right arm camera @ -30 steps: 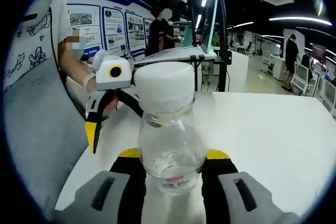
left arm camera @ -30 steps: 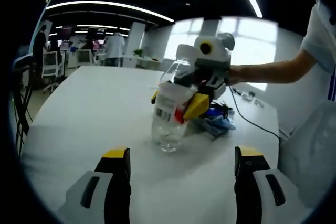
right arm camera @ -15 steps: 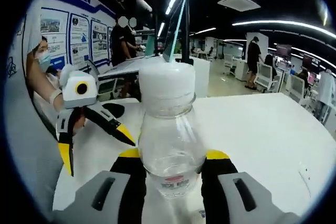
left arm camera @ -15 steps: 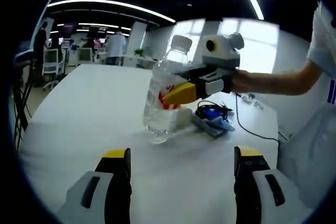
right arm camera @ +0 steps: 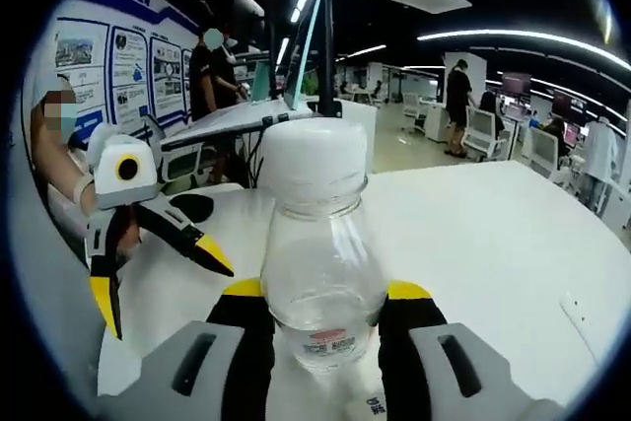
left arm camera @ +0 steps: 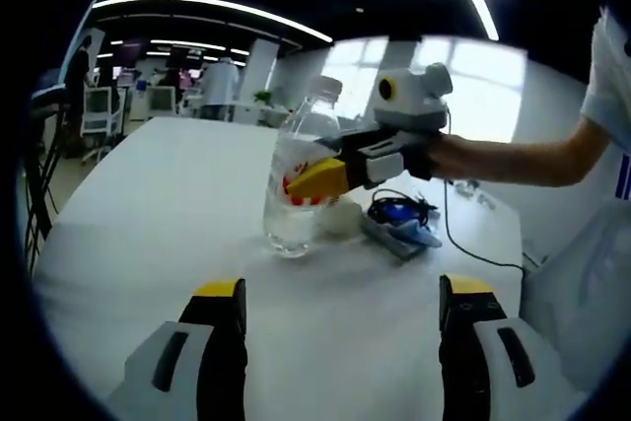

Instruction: Arrange the tabletop items into an orderly group along one side of the table until the central work area is clear of visible clutter.

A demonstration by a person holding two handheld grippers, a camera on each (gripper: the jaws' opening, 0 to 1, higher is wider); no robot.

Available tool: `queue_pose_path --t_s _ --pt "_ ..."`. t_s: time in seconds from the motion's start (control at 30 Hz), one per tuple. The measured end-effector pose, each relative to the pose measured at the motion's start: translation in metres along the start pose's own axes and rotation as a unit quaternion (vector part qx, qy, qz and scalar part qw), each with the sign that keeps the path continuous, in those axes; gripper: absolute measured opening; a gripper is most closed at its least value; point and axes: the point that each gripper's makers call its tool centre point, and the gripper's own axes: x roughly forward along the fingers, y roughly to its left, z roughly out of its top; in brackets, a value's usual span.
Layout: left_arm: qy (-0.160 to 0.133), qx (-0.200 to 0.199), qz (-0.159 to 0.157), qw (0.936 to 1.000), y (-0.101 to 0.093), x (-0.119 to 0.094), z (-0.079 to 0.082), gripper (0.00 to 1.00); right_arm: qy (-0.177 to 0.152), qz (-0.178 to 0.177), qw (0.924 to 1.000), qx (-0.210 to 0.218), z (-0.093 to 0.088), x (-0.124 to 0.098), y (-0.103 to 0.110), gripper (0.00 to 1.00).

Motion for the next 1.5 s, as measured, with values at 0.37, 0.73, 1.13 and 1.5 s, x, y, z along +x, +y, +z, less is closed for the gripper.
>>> queue_pose_path --t_s 0.37,0.73,1.13,1.5 --pt "-0.001 -0.007 0.001 1.0000 0.0025 0.0009 -0.0005 0.77 -0.009 -0.005 0.9998 0.014 -0.0017 -0.0031 0.0021 0.37" --pt "-0.002 -0.009 0.001 1.0000 0.0009 0.0015 0.0006 0.76 -0.024 -0.004 0.9996 0.014 0.0006 -0.0026 0.0019 0.38" --pt "0.000 -0.011 0.000 0.9999 0.0030 0.0006 -0.0001 0.76 -0.025 0.001 0.9996 0.010 -0.0002 0.0007 -0.0012 0.39" --pt "-0.001 -0.012 -0.002 0.9999 0.0015 0.0017 0.0008 0.76 -0.019 0.001 0.9998 0.010 -0.0005 0.0011 0.0005 0.40"
